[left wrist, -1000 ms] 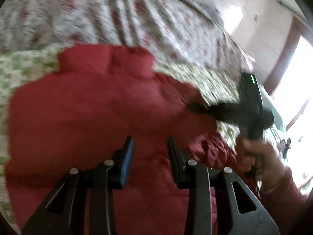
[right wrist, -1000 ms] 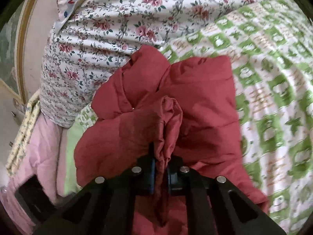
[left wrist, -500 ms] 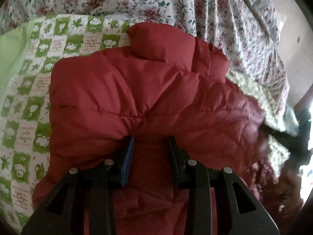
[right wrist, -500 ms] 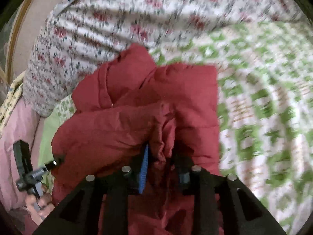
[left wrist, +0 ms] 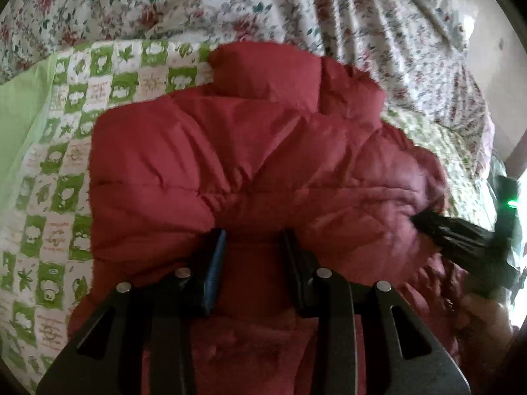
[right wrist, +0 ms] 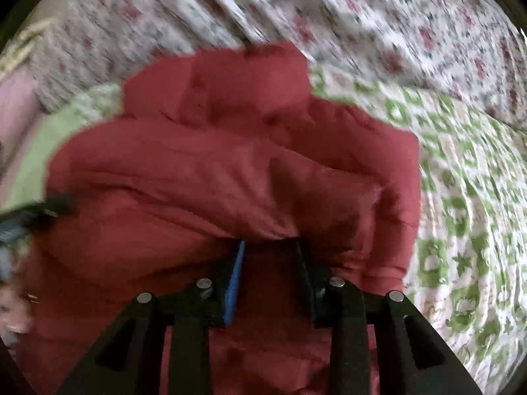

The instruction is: Fold large clothes

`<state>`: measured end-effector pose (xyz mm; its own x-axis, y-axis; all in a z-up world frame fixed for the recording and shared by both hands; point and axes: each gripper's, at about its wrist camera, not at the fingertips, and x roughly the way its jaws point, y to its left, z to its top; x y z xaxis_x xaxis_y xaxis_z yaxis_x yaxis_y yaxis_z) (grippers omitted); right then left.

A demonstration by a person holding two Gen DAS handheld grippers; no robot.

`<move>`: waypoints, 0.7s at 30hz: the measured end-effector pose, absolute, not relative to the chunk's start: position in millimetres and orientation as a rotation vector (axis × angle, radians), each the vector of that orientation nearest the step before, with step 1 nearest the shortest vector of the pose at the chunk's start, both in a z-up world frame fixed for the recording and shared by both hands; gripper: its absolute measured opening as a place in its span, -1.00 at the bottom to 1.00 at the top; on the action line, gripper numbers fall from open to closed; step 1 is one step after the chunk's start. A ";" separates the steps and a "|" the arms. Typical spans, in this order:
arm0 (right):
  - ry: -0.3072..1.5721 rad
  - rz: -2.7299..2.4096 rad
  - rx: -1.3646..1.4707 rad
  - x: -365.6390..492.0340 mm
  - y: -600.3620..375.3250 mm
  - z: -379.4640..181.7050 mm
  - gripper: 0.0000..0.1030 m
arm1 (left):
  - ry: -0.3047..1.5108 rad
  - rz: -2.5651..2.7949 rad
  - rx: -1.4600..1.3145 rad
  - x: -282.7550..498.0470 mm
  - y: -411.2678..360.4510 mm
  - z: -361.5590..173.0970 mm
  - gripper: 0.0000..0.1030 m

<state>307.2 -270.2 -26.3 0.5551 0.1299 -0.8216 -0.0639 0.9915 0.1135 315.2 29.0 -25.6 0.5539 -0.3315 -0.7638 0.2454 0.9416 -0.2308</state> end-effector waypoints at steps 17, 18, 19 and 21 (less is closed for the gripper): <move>0.928 0.101 0.083 287.6 -279.7 -22.7 -0.35 | 0.941 -0.306 -0.124 318.1 44.3 -50.4 -0.37; 0.931 0.105 0.087 289.1 -280.0 -25.9 -0.35 | 0.941 -0.309 -0.133 318.3 45.7 -50.7 -0.37; 0.932 0.107 0.093 289.9 -281.0 -27.4 -0.35 | 0.943 -0.310 -0.137 318.6 46.0 -50.1 -0.37; 0.931 0.114 0.114 290.1 -283.6 -28.7 -0.35 | 0.946 -0.306 -0.136 318.4 45.5 -49.4 -0.37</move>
<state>290.1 -283.6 -28.7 0.5921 0.1475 -0.7922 -0.0487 0.9879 0.1476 318.4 45.5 -49.4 0.5457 -0.3167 -0.7758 0.1983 0.9483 -0.2477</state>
